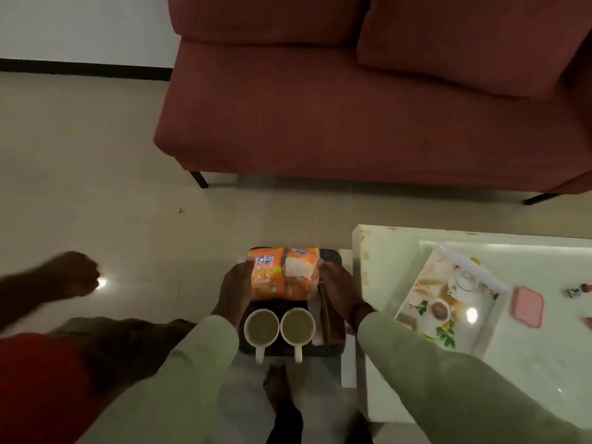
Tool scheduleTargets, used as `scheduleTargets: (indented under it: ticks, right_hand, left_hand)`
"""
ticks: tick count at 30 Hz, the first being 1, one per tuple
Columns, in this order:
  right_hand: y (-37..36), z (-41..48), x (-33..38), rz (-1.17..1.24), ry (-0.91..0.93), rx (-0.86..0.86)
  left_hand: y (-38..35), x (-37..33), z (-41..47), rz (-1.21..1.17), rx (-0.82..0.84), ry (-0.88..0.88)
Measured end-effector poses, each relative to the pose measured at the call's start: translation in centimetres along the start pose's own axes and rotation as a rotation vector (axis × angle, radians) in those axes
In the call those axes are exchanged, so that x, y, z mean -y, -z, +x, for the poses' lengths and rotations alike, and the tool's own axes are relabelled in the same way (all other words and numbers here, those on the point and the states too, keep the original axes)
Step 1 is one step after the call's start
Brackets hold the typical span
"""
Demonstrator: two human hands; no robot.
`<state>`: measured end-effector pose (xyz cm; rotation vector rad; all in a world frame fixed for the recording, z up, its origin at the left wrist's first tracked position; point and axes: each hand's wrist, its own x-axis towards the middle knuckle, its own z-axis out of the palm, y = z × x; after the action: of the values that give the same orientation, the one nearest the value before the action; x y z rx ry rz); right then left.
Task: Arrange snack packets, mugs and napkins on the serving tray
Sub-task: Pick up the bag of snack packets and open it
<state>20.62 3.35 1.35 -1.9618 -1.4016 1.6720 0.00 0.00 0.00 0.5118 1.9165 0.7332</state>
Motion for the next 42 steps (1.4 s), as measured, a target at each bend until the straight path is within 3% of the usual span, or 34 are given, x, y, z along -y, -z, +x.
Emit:
scheduleTargets:
  ticks: [3, 5, 11, 14, 17, 21, 24, 28, 30, 32, 42]
  right_hand:
    - [-1.3, 4.7, -1.6, -0.35, -0.028, -0.053]
    - [-2.3, 6.8, -2.4, -0.433, -0.062, -0.062]
    - [-4.2, 10.3, -3.7, -0.33, -0.123, -0.1]
    - [-4.0, 9.8, -3.0, -0.391, -0.081, -0.198]
    - [-3.2, 8.0, -1.6, -0.242, -0.041, -0.239]
    - [-1.8, 3.1, 0.9, 0.088, 0.009, -0.238]
    - [0.2, -2.9, 2.9, 0.276, 0.156, -0.188]
    - [3.8, -12.6, 4.7, 0.47, 0.237, -0.074]
    - [5.6, -17.2, 4.6, 0.535, 0.242, -0.005]
    - [7.0, -21.0, 4.1, 0.557, 0.227, 0.012]
    - [18.2, -33.7, -6.0, 0.744, 0.245, 0.062]
  left_hand:
    - [-0.3, 3.2, 4.4, 0.203, -0.044, 0.018]
    - [-0.5, 5.0, 6.8, 0.232, -0.075, 0.106]
    - [-1.3, 7.3, 10.6, 0.197, -0.003, 0.095]
    - [-0.8, 7.0, 10.6, 0.241, -0.044, 0.003]
    - [0.5, 5.4, 9.0, 0.146, -0.099, -0.049]
    - [3.2, 1.4, 3.0, 0.101, -0.164, -0.214]
    - [5.8, -1.3, -3.7, 0.048, -0.166, -0.333]
    - [7.7, -3.2, -13.4, -0.352, 0.103, -0.39]
    - [7.5, -3.5, -17.9, -0.397, 0.27, -0.384]
    - [6.5, -3.8, -21.8, -0.357, 0.365, -0.341]
    - [-3.4, -3.1, -36.4, -0.348, 0.378, 0.105]
